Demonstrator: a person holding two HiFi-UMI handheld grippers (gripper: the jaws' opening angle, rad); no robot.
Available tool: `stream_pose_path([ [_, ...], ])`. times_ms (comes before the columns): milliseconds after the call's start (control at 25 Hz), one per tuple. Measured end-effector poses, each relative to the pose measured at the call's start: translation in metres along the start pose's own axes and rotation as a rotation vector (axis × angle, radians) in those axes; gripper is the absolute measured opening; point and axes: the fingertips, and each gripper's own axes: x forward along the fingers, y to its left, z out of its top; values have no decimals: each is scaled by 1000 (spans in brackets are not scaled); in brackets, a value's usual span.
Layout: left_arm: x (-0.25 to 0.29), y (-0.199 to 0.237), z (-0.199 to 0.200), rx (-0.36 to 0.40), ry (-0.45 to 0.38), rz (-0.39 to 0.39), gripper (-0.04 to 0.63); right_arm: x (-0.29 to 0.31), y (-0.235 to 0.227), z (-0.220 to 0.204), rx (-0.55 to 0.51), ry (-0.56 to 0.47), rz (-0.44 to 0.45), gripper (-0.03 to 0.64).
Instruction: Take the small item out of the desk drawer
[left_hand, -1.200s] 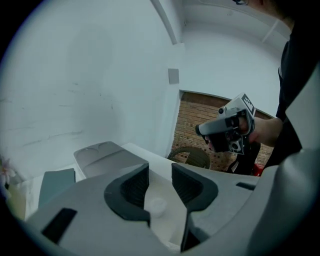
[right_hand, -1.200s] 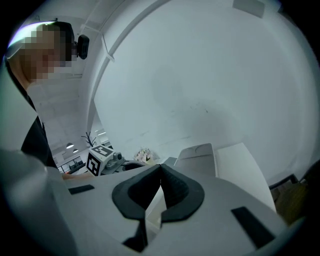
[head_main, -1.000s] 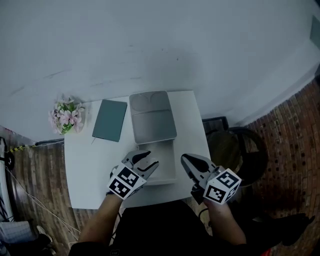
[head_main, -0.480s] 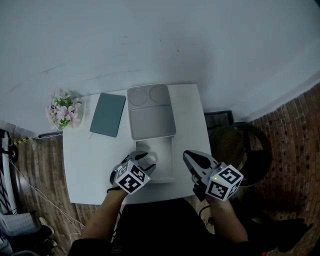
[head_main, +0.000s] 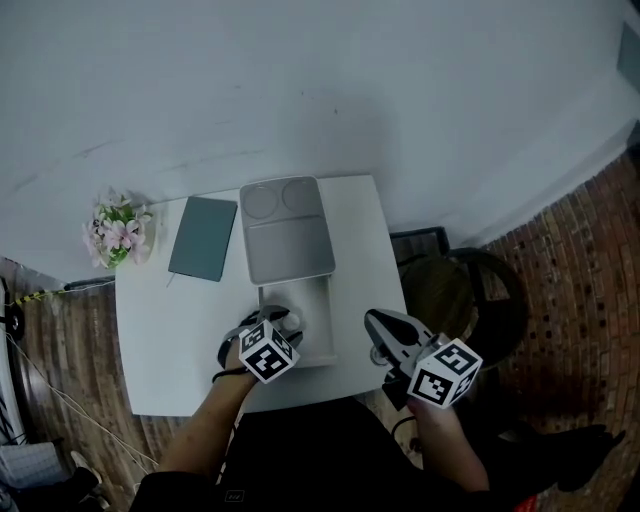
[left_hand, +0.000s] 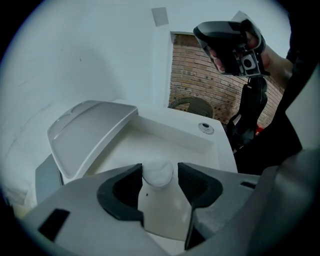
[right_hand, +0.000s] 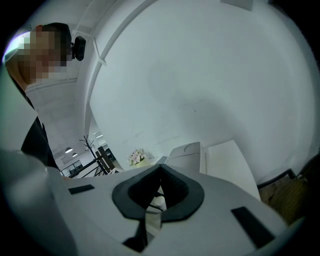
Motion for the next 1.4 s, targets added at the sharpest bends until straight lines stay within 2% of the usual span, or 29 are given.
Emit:
stream_pose_path([
  [160,5,1,0,52,13,17,206,-14,7,-4,14,-23,-33,3],
  [280,6,5,-2,63,18,35,203,-23,16,-11,24,-35,-55,4],
  [400,4,3,-1,67,16,9,189,-30,26,-17,35,-48,-71,4],
  [680,-24,-6,8,112,-45,-10,184,-41,47,-12,14,-93,-117,3],
  [1080,-84,2,55,-17,-244,17,183,-50,61,15,-56,-111,-82,3],
  [1280,-106,5,82,-65,-273,53,183,-66,52,51,-114,-219,-4,5],
  [1400,-108,-3,105,-92,-290,57,183,-87,37,62,-171,-229,8,30],
])
